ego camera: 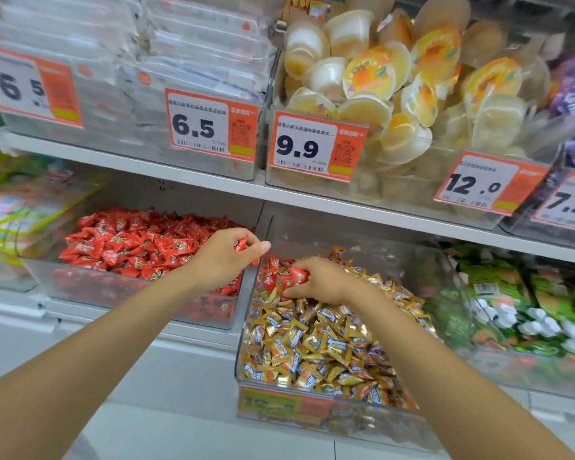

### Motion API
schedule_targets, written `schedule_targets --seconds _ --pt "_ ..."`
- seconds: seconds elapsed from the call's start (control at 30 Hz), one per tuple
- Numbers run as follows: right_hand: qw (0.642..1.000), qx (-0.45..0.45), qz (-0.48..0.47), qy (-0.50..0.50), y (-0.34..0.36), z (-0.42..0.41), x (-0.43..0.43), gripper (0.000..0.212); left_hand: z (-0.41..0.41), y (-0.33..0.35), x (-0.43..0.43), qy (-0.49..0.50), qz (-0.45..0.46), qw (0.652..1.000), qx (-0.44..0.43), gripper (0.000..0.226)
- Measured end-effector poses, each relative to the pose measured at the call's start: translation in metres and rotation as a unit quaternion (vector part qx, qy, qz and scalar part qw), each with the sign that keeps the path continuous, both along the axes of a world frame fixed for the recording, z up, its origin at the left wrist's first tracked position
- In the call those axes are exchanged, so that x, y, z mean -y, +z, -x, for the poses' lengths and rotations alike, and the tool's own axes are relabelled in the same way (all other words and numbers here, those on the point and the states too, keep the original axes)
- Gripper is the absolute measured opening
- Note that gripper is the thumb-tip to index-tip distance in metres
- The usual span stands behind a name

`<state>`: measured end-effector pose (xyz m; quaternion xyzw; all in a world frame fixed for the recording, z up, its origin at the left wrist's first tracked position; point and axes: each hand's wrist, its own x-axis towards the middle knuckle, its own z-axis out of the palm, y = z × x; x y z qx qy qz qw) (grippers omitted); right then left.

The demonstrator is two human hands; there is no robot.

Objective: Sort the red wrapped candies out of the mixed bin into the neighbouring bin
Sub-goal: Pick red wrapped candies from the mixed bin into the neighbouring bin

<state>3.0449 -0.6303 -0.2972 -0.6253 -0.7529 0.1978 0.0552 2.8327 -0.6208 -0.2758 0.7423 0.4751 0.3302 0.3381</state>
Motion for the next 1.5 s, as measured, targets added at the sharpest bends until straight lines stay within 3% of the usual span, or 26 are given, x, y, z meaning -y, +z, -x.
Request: schedule_targets --seconds 0.17,0.3,0.4,0.5,0.63,0.77,0.9,1.0,1.13,1.23,1.27,1.4,1.5 --pt "0.958 -0.266 0.012 -0.108 0.018 -0.034 0.027 0.019 0.001 0.002 0.002 -0.012 -0.011 0.999 0.032 0.017" --pt "0.938 -0.309 0.019 -0.158 0.029 -0.054 0.051 0.01 -0.014 0.014 0.011 -0.027 -0.016 0.997 0.07 0.006" --pt "0.933 -0.325 0.016 -0.157 0.031 -0.064 0.061 0.008 -0.037 0.023 0.021 -0.053 0.032 0.994 0.094 0.017" --pt "0.929 -0.338 0.011 -0.152 0.036 -0.07 0.066 0.007 -0.062 0.02 0.023 -0.051 0.024 0.998 0.002 0.019" --pt "0.925 -0.355 0.007 -0.136 0.043 -0.075 0.069 0.006 -0.084 0.002 0.011 0.042 0.036 0.993 -0.105 0.033" --pt "0.923 -0.365 0.007 -0.119 0.044 -0.081 0.069 0.009 -0.096 -0.019 0.005 0.115 0.063 0.973 -0.188 0.047" --pt "0.916 -0.383 0.004 -0.121 0.041 -0.088 0.068 0.013 -0.104 -0.042 0.004 0.109 0.127 0.949 -0.266 0.05" --pt "0.912 -0.392 0.005 -0.125 0.037 -0.094 0.068 0.009 -0.104 -0.048 0.001 0.146 0.129 0.958 -0.211 0.02" --pt "0.907 -0.399 0.018 -0.135 0.032 -0.099 0.068 0.014 -0.101 -0.053 -0.004 0.142 0.14 0.964 -0.176 0.004" --pt "0.906 -0.398 0.015 -0.141 0.032 -0.097 0.07 0.012 -0.101 -0.051 0.0 0.104 0.132 0.96 -0.226 0.05" --pt "0.906 -0.399 0.012 -0.142 0.033 -0.097 0.071 0.011 -0.102 -0.051 0.001 0.105 0.131 0.961 -0.22 0.053" --pt "0.908 -0.394 0.003 -0.145 0.034 -0.097 0.079 0.015 -0.103 -0.048 0.005 0.136 0.136 0.974 -0.122 0.023" --pt "0.907 -0.396 0.007 -0.147 0.033 -0.099 0.082 0.014 -0.101 -0.045 0.01 0.135 0.132 0.982 -0.025 0.016"
